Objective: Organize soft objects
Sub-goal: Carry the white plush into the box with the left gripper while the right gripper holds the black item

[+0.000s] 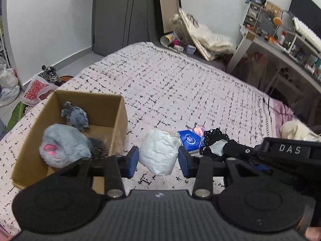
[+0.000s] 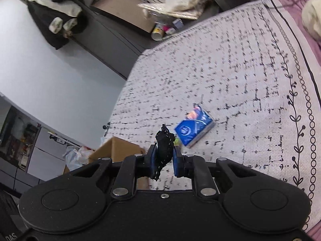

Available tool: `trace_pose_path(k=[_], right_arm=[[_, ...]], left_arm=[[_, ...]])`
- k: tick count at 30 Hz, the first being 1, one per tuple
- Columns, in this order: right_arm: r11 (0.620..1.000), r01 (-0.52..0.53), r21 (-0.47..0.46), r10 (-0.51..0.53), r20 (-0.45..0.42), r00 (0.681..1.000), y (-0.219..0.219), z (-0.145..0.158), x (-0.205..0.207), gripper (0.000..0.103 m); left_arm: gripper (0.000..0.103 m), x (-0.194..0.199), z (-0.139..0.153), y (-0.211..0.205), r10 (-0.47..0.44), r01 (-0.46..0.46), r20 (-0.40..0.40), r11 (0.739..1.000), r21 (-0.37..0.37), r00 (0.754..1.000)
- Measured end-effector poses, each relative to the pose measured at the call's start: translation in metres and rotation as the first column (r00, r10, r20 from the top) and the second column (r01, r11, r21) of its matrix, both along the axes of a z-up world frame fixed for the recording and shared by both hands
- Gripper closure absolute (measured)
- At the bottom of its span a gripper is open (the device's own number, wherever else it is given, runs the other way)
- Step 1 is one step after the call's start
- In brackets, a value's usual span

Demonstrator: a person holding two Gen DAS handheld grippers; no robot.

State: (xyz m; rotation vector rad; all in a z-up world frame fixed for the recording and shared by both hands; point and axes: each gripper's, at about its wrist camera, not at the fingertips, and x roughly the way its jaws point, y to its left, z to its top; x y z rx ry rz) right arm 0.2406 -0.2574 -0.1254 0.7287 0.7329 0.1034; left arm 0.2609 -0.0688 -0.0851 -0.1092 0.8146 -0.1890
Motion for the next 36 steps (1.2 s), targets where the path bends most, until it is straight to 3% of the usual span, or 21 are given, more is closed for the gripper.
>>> trace_pose_path(k=[17, 36], right_arm=[[0.991, -0.11, -0.081, 0.12, 0.123, 0.985, 0.05, 0.024, -0.003, 0.086], [0.974, -0.175, -0.144, 0.199, 0.17, 0.965, 0.099, 0.038, 0.027, 0.086]], left_arm=[[0.061, 0.01, 0.025, 0.067, 0.126, -0.124, 0.011, 0.986, -0.107, 0.992], [0.061, 0.049, 0.012, 0.132, 0.248, -0.258, -0.073, 0.947, -0.193, 0.966]])
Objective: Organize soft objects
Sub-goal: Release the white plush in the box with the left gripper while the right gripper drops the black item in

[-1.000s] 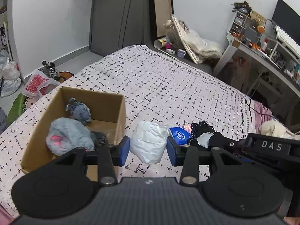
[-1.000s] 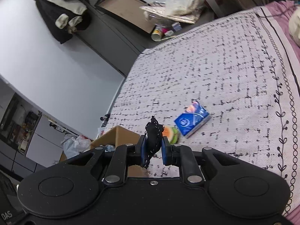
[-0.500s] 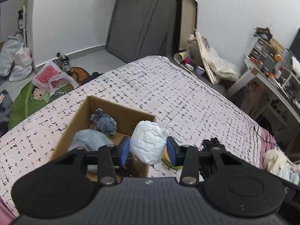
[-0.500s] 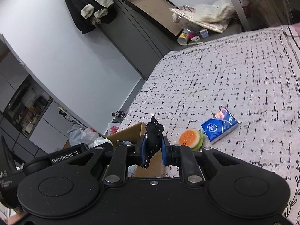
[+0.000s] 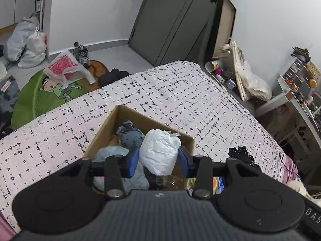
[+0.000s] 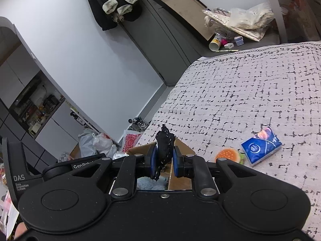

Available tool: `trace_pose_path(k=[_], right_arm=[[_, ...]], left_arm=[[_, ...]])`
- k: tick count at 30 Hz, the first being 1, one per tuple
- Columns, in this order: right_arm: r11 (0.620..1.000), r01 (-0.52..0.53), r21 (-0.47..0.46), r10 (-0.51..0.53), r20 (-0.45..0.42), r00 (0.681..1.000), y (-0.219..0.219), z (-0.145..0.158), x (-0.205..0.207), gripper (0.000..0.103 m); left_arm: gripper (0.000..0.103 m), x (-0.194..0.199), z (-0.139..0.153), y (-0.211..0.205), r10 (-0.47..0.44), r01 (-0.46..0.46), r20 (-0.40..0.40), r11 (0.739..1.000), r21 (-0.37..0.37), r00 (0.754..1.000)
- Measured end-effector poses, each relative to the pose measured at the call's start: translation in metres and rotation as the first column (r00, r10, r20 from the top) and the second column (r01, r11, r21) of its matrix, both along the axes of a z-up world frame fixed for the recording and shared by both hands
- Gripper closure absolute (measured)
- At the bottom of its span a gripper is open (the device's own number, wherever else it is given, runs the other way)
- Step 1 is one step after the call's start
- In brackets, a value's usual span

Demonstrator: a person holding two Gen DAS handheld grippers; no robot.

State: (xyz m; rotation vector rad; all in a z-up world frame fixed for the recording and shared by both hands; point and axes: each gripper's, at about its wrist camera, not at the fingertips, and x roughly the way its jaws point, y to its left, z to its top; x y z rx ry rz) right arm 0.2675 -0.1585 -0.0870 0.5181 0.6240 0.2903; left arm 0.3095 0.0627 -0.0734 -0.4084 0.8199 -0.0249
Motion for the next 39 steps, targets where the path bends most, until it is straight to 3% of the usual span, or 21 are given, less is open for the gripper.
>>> trace_pose_path(k=[8, 16, 19, 20, 21, 31, 39], right_arm=[[1.0, -0.023, 0.007, 0.023, -0.017, 1.0, 0.016, -0.008, 0.019, 0.086], [0.998, -0.057, 0.0, 0.057, -0.041, 0.997, 0.033, -0.025, 0.038, 0.086], [0.999, -0.043, 0.013, 0.044, -0.096, 0.994, 0.035, -0.033, 0.047, 0.074], [0.999, -0.038, 0.024, 0.041, -0.108, 0.993, 0.033, -0.036, 0.048, 0.063], [0.999, -0.037, 0.027, 0.04, -0.107, 0.993, 0.032, -0.038, 0.048, 0.059], [0.997, -0.076, 0.022, 0.079, -0.125, 0.989, 0.034, -0.043, 0.046, 0.059], [0.999, -0.046, 0.009, 0.047, -0.156, 0.987, 0.028, -0.045, 0.036, 0.059]], left_arm=[[0.061, 0.008, -0.004, 0.024, 0.045, -0.047, -0.048, 0.999, -0.026, 0.998], [0.061, 0.004, -0.009, 0.03, 0.023, -0.025, -0.091, 0.999, -0.024, 0.996], [0.061, 0.003, -0.011, 0.03, 0.02, -0.023, -0.095, 0.999, -0.034, 0.995], [0.061, 0.003, -0.012, 0.03, 0.017, -0.02, -0.096, 0.999, -0.034, 0.995], [0.061, 0.003, -0.013, 0.03, 0.015, -0.018, -0.099, 0.999, -0.034, 0.995], [0.061, 0.0, -0.025, 0.04, 0.036, -0.041, -0.145, 0.999, -0.03, 0.989], [0.061, -0.008, -0.026, 0.043, 0.054, -0.054, -0.165, 0.999, 0.004, 0.985]])
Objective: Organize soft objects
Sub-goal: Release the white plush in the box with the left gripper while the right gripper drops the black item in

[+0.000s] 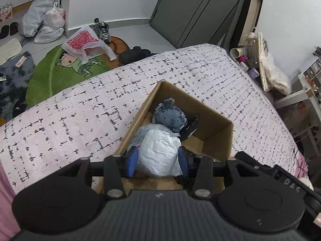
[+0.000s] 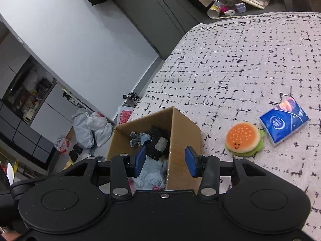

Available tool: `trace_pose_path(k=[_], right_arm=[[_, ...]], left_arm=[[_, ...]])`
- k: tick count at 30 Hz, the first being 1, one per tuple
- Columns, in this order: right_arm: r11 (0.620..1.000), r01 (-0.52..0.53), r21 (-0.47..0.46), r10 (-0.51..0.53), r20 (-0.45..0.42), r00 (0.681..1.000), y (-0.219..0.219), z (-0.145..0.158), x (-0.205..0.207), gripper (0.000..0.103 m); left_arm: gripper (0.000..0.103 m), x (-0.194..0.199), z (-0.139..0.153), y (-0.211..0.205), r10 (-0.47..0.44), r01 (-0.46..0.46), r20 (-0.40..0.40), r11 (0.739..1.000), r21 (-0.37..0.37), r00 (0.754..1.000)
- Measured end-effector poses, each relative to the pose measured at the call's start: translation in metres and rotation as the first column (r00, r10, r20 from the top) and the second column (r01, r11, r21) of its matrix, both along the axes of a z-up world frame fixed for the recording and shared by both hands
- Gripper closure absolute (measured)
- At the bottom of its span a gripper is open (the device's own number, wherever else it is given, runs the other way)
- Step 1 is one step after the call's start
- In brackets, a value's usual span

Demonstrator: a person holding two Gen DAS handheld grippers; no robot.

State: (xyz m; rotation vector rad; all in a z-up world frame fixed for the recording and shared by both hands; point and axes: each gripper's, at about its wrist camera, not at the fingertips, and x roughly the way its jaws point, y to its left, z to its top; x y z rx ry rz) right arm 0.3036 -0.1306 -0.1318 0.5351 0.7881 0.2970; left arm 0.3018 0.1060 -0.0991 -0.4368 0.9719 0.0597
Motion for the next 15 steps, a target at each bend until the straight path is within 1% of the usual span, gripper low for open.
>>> trace_pose_path(k=[1, 3, 5, 6, 7, 12, 15], right_arm=[[1.0, 0.003, -0.003, -0.003, 0.0, 1.0, -0.001, 0.001, -0.001, 0.059], [1.0, 0.015, -0.008, -0.015, 0.001, 1.0, -0.005, 0.004, -0.005, 0.059], [1.0, 0.027, -0.017, -0.027, -0.004, 1.0, -0.01, 0.008, -0.009, 0.059], [0.999, 0.029, -0.023, -0.029, -0.007, 1.0, -0.013, 0.009, -0.01, 0.059], [0.999, 0.032, -0.031, -0.032, -0.01, 0.999, -0.016, 0.011, -0.012, 0.059], [0.995, 0.064, -0.083, -0.065, -0.02, 0.998, -0.04, 0.025, -0.02, 0.057], [0.99, 0.097, -0.102, -0.101, -0.03, 0.994, -0.058, 0.031, -0.022, 0.056]], left_arm=[[0.058, 0.001, 0.0, 0.0, 0.0, 0.0, -0.008, 1.0, 0.009, 1.0], [0.056, 0.002, 0.0, -0.001, -0.004, 0.004, -0.015, 1.0, 0.012, 1.0], [0.05, 0.002, 0.001, -0.003, -0.015, 0.015, -0.018, 1.0, 0.015, 1.0], [0.045, 0.002, 0.002, -0.004, -0.019, 0.019, -0.017, 1.0, 0.024, 1.0], [0.042, 0.001, 0.003, -0.005, -0.016, 0.016, -0.013, 0.999, 0.036, 1.0], [0.04, -0.002, 0.009, -0.009, -0.009, 0.009, 0.011, 0.999, 0.041, 1.0], [0.04, -0.003, 0.013, -0.016, -0.026, 0.024, 0.024, 0.998, 0.057, 0.999]])
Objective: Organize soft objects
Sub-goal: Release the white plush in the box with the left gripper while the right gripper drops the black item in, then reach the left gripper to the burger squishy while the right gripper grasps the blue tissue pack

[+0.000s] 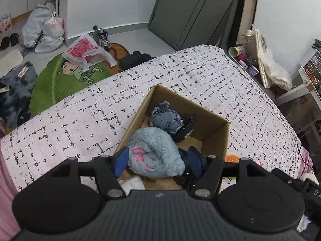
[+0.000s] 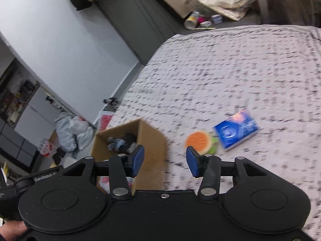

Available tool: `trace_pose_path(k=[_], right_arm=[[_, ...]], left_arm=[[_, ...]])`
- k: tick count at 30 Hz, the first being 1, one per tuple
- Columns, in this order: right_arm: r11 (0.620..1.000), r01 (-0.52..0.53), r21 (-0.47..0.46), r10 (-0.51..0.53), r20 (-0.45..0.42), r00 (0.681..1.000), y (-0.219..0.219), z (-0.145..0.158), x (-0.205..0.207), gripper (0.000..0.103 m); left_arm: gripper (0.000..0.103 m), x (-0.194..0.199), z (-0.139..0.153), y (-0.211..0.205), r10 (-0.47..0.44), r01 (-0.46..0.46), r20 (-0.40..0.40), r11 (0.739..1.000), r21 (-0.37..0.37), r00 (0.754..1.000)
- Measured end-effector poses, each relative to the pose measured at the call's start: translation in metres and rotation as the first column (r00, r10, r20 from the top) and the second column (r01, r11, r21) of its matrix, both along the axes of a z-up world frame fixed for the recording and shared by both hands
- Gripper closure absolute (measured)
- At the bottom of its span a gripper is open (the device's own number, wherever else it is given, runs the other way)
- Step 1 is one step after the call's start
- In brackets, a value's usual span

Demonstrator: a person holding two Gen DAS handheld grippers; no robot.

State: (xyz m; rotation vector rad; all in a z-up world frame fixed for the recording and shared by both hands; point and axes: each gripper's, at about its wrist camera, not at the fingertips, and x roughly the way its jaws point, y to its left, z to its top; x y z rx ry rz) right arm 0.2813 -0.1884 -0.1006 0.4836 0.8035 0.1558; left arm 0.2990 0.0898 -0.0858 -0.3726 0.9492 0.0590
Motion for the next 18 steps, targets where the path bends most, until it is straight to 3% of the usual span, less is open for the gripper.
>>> trace_pose_path(k=[11, 18], right_arm=[[0.999, 0.044, 0.012, -0.044, -0.015, 0.999, -0.036, 0.009, -0.002, 0.048], [0.994, 0.071, 0.083, -0.07, -0.017, 0.997, -0.057, -0.008, 0.0, 0.046]], left_arm=[[0.04, -0.003, 0.012, -0.032, -0.065, 0.064, 0.026, 0.997, 0.04, 0.998], [0.04, -0.001, 0.015, -0.057, -0.11, 0.108, 0.019, 0.993, 0.056, 0.994]])
